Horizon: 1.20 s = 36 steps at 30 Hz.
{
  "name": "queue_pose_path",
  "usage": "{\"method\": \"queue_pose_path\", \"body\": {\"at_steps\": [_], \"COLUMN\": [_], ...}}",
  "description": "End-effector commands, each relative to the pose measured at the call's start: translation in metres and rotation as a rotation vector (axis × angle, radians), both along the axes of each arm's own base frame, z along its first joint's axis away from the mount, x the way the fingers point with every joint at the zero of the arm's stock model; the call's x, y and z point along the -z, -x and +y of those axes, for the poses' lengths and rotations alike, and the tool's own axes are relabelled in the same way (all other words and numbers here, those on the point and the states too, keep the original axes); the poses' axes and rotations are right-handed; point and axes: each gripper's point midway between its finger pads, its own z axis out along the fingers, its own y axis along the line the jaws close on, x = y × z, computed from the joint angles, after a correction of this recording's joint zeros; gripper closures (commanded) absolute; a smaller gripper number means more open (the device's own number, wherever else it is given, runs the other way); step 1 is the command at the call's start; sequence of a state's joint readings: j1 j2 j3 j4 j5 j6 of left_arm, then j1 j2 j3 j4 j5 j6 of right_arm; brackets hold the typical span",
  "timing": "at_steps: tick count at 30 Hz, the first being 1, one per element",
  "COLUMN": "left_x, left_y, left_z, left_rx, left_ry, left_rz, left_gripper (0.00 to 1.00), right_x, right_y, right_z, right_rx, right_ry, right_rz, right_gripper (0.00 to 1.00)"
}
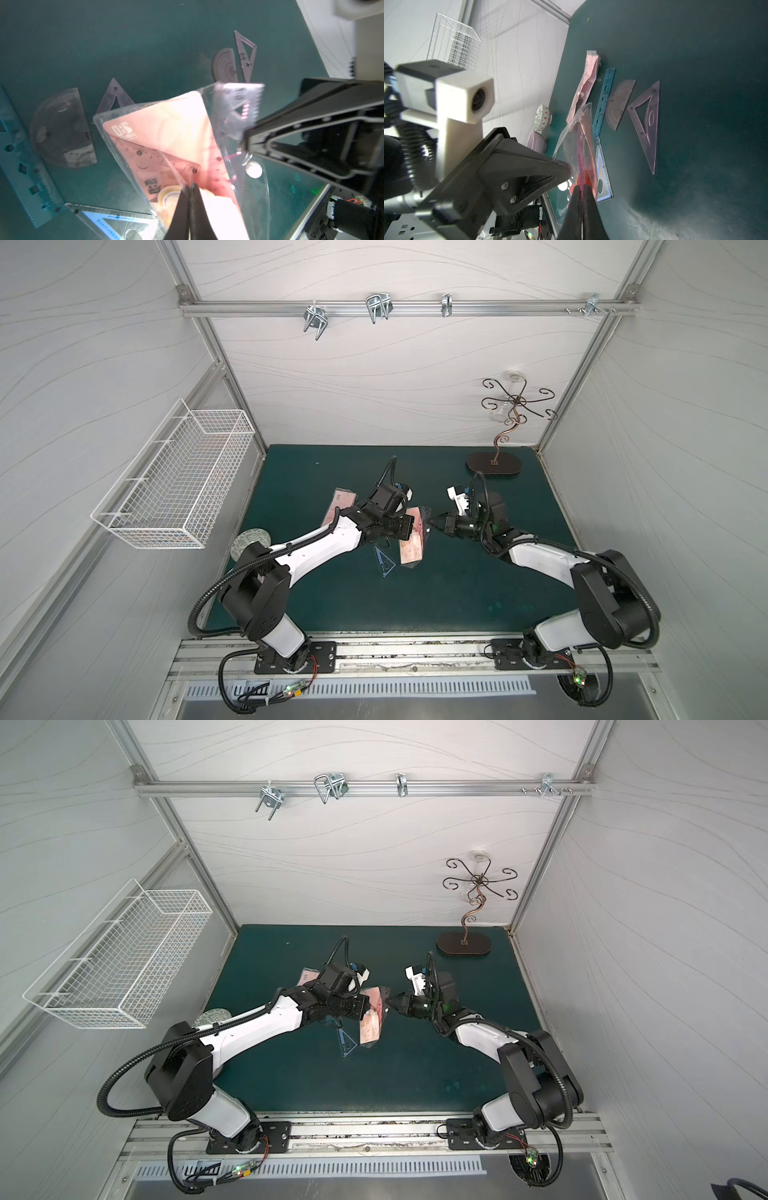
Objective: Open the ruler set and take out the ruler
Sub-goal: Take out the ruler from the ruler set bag, then place the ruler at the center of the board.
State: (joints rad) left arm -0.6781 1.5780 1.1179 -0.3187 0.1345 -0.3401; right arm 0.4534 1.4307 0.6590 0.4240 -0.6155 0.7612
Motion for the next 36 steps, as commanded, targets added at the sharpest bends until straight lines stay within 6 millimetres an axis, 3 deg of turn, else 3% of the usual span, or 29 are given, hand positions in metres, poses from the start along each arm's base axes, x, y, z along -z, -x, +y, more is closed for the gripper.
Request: {"method": "queue_pose_path", "body": {"at_steps": [1,8,16,22,25,29,33,36], "left_x": [-0.002,-0.001,-0.001,-0.003,-0.006,-0.008,-0.009,-0.009], "left_y": [-0.006,-0.006,-0.007,-0.006,-0.006,-0.009,-0.009,-0.006], "left_z": [0.008,0.008,0.009,0.010,0.009,0.006,0.004,0.005], "left_rx": [-0.023,-0.019,-0.021,-0.019,-0.011,-0.004,0.001,0.004], "left_ry": [-0.026,-0.029,-0.038,-0.033,-0.031,-0.023,-0.021,-0.019], "left_rz": [-0.023,-0.024,-0.030,-0.037,-0.043,-0.048,-0.040,-0.038], "left_gripper": [1.00,1.00,1.00,1.00,1.00,1.00,1.00,1.00], "right_x": [-0.013,-0.028,-0.047,-0.026,-0.007,0.019,0.042,0.056], "right_y": [-0.006,-0.008,-0.013,-0.016,-0.019,-0.036,-0.062,-0.085], "right_z": [-0.010,-0.023,-0.051,-0.100,-0.108,-0.098,-0.073,-0.062], "right_rx": [0.048,0.077,0.128,0.165,0.127,0.077,0.038,0.000], "right_ry": [-0.005,-0.025,-0.034,0.026,0.141,0.167,0.340,0.367], "right_rz": [-0.040,-0.063,-0.092,0.000,0.032,0.131,0.088,0.103], "right_gripper": [1.00,1.00,1.00,1.00,1.00,1.00,1.00,1.00]}}
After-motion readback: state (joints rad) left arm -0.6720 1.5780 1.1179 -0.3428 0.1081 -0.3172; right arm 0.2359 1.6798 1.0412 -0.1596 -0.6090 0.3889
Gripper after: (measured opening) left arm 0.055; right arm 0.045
